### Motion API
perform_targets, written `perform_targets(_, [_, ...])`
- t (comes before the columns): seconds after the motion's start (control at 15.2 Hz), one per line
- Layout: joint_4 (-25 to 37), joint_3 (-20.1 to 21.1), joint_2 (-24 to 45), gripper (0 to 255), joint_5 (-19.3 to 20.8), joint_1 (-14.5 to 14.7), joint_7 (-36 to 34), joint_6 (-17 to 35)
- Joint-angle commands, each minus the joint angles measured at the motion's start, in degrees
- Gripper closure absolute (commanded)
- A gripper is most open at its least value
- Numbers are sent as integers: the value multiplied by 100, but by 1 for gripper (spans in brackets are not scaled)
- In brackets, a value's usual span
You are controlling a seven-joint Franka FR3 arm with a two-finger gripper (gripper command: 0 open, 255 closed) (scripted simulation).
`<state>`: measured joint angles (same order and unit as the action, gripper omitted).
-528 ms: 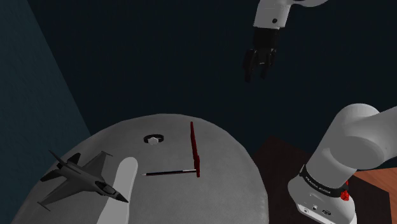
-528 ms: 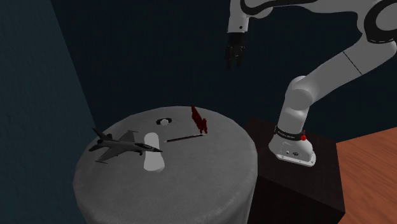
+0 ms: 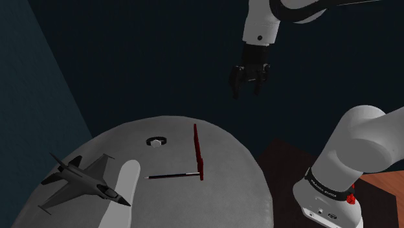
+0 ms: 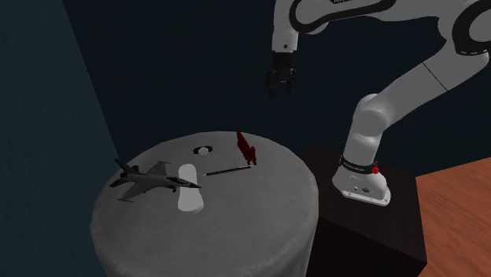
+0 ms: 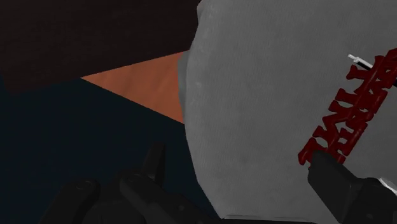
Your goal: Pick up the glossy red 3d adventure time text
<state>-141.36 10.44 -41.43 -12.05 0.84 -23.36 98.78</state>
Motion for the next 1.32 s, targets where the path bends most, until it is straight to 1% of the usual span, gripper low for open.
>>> perform_targets(0.0, [-78, 346, 97, 0, -178, 27, -534, 228])
perform_targets(0.26, [-42, 1024, 546, 0, -430, 12, -1525, 735])
perform_targets(0.53, [165, 1712, 1194, 0, -521, -99, -2545, 1259])
perform_targets(0.73, [424, 2229, 1803, 0, -424, -250, -3361, 1645])
perform_targets(0.92, [758, 2735, 2505, 0, -139, -451, -4241, 1997])
perform_targets(1.25, [525, 2828, 2717, 0, -73, -465, -4301, 2422])
